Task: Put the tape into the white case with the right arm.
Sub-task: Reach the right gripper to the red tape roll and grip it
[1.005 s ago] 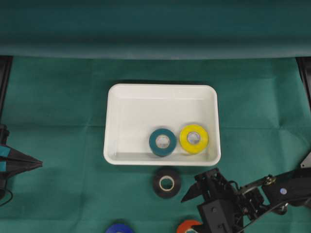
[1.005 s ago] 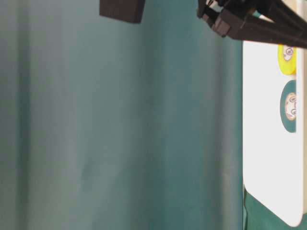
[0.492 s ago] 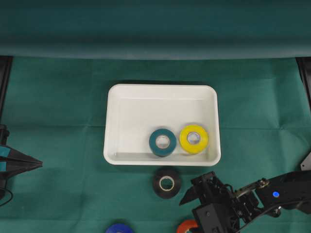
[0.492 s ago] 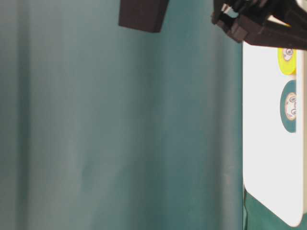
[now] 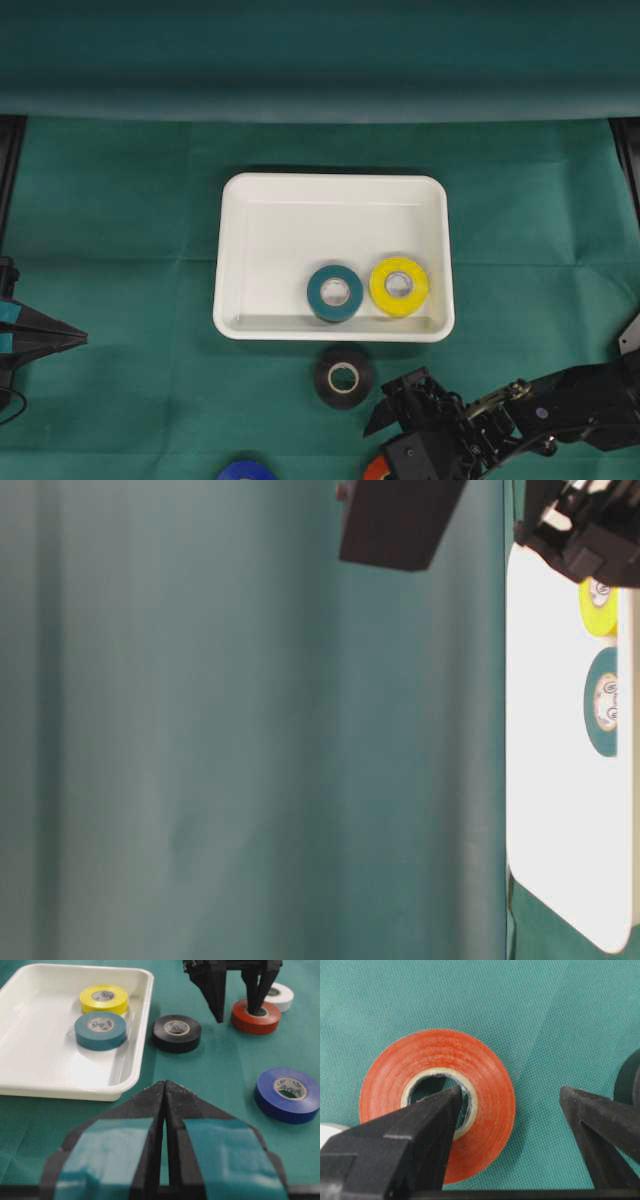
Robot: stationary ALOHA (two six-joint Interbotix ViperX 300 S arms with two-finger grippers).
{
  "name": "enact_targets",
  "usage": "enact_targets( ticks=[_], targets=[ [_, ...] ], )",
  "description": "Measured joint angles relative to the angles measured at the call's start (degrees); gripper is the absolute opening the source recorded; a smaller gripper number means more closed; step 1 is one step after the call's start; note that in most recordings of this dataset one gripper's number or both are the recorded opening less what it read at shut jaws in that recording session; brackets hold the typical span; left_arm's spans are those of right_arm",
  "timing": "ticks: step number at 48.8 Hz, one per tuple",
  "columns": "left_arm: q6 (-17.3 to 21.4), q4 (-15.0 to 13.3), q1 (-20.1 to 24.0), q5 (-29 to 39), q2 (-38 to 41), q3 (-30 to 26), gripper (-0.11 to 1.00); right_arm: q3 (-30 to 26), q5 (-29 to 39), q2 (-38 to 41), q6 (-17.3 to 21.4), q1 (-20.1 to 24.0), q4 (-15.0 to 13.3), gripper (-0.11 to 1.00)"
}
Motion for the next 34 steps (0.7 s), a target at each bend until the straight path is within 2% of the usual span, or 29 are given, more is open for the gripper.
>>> enact_targets(
  ticks=[6, 11, 13, 18, 24, 34],
  targets=[
    [0.0, 0.0, 0.0, 0.0, 0.0, 0.0, 0.0, -0.3, 0.1, 0.1, -0.1, 0.0, 0.0, 0.54],
    [0.0, 0.0, 0.0, 0.0, 0.0, 0.0, 0.0, -0.4, 0.2, 0.2, -0.2, 0.0, 0.0, 0.49],
    [0.0, 0.0, 0.0, 0.0, 0.1, 0.0, 0.0, -0.4, 0.2, 0.2, -0.2, 0.0, 0.0, 0.43],
    [0.0, 0.0, 0.0, 0.0, 0.0, 0.1, 0.0, -0.4, 0.3, 0.2, -0.2, 0.2, 0.0, 0.18],
    [0.0, 0.0, 0.0, 0.0, 0.1, 0.1, 0.0, -0.4, 0.3, 0.2, -0.4, 0.3, 0.0, 0.03],
    [0.0, 0.0, 0.0, 0.0, 0.1, 0.1, 0.0, -0.4, 0.4, 0.2, -0.5, 0.3, 0.0, 0.02]
  ],
)
